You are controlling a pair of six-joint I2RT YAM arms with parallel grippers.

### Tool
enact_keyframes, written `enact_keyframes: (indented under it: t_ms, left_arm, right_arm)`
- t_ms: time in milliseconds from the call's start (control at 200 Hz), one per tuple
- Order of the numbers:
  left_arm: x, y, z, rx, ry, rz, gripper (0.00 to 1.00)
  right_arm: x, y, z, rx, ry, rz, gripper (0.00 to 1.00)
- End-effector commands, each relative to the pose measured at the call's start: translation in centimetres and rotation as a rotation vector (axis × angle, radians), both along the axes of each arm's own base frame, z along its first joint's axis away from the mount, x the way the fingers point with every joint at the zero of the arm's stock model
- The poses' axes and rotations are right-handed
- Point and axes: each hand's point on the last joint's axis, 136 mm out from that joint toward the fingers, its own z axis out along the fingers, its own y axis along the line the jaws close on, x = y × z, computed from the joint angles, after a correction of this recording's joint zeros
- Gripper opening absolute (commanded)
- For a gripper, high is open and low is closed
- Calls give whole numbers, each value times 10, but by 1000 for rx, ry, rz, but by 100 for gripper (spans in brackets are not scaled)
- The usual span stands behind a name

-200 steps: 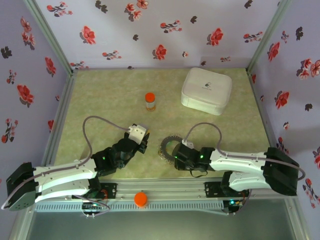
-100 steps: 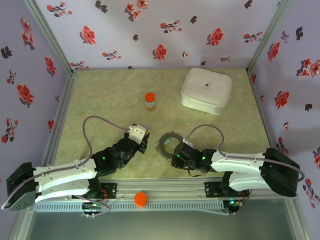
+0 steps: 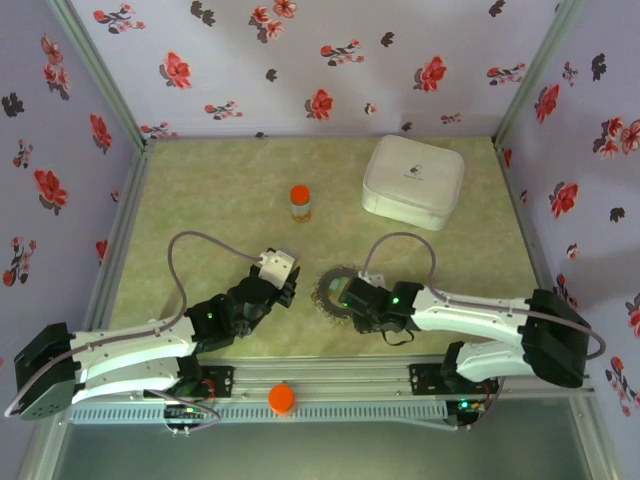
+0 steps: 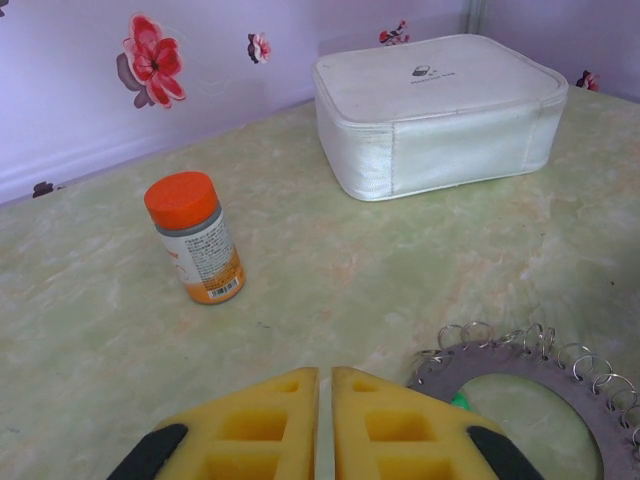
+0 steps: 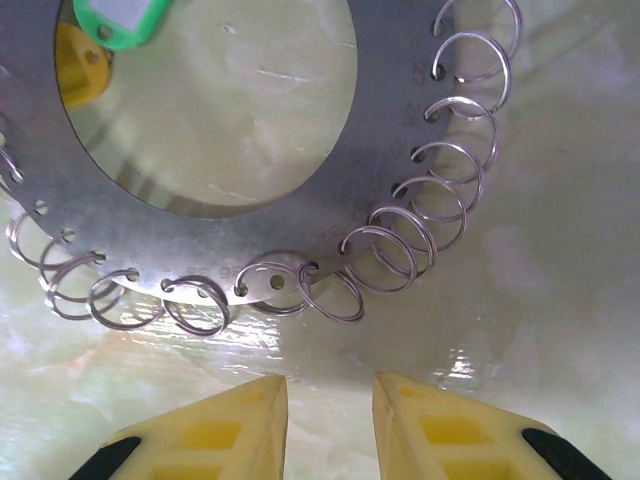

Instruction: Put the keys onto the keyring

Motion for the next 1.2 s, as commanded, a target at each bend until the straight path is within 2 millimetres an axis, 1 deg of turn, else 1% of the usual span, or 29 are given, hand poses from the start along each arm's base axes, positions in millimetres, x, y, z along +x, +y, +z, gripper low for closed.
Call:
enact_keyframes:
  t_ms: [0,100,240,325,400,500,640,730,965,1110,1195]
  left_arm:
    - [3,2,12,-24,-17,21,13]
    - [4,3,13,-19,-22,19,13]
    - [3,4,15,-25,-23,19,13]
    - [2,5,14,-27,-19,18,13]
    - [1,6,14,-29,-16,19,13]
    - [1,7,13,-31,-13,21,13]
    - [1,7,13,-31,-13,22,13]
    - [1,7,13,-32,-13,20,13]
    - [1,7,13,-27,-8,21,13]
    - [1,8,11,-23,-6,21,13]
    - [1,7,12,-23,-5,20,13]
  right_arm:
    - [4,-3,9,-112,-37,119,30]
    - [7,8,12,-103,-24,192,28]
    - [5,27,8,-8,55,244,27]
    - [4,33,4,16,80,249,27]
    - [6,30,-2,-3,88,240,28]
    - [9,19,-9,-52,86,220,28]
    - [15,11,-14,-108,68,218,30]
    - [18,9,-16,-124,63,223,30]
    - [24,15,-21,-120,59,235,30]
    - [27,10,-21,-155,48,237,31]
    - [29,7,-18,-173,37,233,34]
